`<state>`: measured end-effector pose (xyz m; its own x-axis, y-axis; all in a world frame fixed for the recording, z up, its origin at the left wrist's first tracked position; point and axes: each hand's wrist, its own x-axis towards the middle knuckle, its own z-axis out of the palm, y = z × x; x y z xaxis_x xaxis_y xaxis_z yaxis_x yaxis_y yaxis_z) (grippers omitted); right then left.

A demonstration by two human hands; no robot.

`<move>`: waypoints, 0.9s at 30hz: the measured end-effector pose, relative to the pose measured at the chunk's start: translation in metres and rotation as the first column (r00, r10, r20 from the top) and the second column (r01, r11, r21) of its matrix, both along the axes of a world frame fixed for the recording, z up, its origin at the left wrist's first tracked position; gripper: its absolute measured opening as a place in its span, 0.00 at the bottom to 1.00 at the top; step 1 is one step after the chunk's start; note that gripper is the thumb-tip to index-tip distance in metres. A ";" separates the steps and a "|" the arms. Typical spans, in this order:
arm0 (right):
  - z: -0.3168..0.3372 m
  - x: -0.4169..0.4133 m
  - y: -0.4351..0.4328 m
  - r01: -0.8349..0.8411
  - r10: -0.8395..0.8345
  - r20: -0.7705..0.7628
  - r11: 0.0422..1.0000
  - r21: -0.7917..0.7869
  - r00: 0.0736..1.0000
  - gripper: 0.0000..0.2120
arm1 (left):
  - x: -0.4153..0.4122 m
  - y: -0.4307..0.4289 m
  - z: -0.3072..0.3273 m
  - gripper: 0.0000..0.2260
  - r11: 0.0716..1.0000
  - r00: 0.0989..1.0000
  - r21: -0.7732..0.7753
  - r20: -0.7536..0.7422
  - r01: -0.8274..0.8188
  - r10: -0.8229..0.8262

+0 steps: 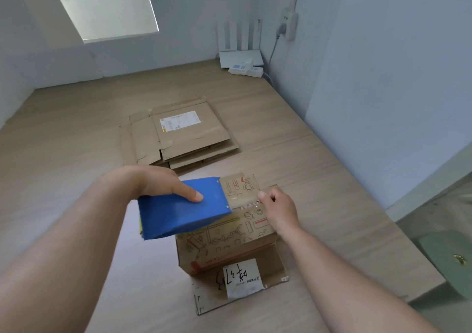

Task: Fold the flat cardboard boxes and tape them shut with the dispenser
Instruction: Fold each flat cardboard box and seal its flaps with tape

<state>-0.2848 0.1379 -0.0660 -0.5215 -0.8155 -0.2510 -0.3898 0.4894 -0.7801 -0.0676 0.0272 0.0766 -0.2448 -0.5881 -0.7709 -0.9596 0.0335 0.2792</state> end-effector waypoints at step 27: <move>0.003 0.016 -0.005 -0.032 0.032 -0.001 0.999 0.022 0.999 0.15 | 0.158 0.001 -0.039 0.39 0.906 0.944 0.282 -0.010 -0.314 0.330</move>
<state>-0.2683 0.1328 -0.0633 -0.4959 -0.8259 -0.2684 -0.4064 0.4939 -0.7687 0.0907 0.0278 0.0379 -0.1251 -0.4113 -0.9029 -0.8877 -0.3601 0.2870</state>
